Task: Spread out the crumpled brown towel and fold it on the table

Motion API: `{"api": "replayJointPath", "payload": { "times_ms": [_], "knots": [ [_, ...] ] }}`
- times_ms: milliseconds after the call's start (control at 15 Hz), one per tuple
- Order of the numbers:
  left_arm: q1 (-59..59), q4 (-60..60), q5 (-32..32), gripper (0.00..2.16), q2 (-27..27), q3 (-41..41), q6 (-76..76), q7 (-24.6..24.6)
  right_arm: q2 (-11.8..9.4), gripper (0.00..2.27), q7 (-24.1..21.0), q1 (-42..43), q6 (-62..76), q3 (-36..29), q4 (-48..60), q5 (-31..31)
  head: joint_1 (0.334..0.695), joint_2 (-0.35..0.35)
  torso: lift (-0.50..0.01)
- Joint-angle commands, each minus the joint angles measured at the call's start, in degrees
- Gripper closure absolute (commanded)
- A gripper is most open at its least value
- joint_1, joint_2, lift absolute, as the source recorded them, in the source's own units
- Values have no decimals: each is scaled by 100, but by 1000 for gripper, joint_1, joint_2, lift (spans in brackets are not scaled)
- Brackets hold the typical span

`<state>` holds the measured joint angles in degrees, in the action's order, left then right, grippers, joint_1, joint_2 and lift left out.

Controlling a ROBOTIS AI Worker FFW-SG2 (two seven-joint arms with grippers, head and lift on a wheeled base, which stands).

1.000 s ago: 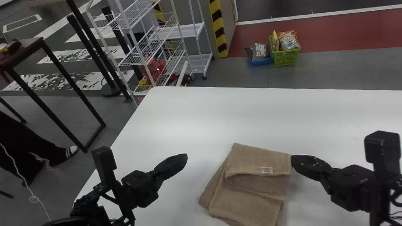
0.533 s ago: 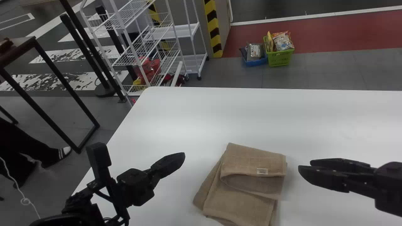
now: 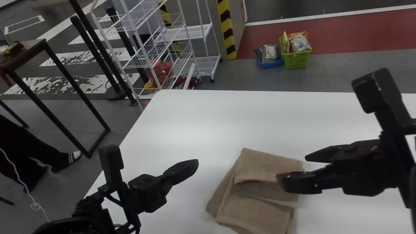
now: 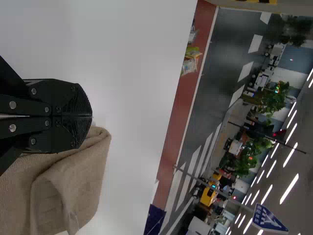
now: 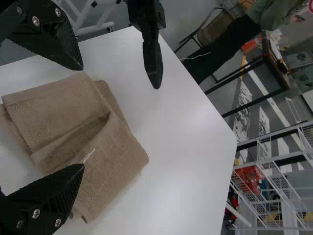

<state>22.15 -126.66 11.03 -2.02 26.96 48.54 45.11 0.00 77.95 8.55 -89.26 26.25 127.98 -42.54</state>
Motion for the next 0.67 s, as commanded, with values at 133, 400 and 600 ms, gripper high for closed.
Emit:
{"api": "replayJointPath", "payload": {
  "times_ms": [133, 400, 600],
  "knots": [
    [-9, 1, -75, 1943, 0, -15, 99, -64, 5, 137, 37, 463, 228, 468, -1039, -228, 695, 350, -127],
    [-106, 1, -180, 1946, 0, -15, 117, -81, 5, 144, 37, 481, 1845, 943, -1715, -677, 695, 350, -127],
    [-141, 9, -180, 1946, 0, -7, 117, -81, 5, 147, 37, 683, 2918, 1215, -2216, -1046, 695, 350, -127]
  ]
}}
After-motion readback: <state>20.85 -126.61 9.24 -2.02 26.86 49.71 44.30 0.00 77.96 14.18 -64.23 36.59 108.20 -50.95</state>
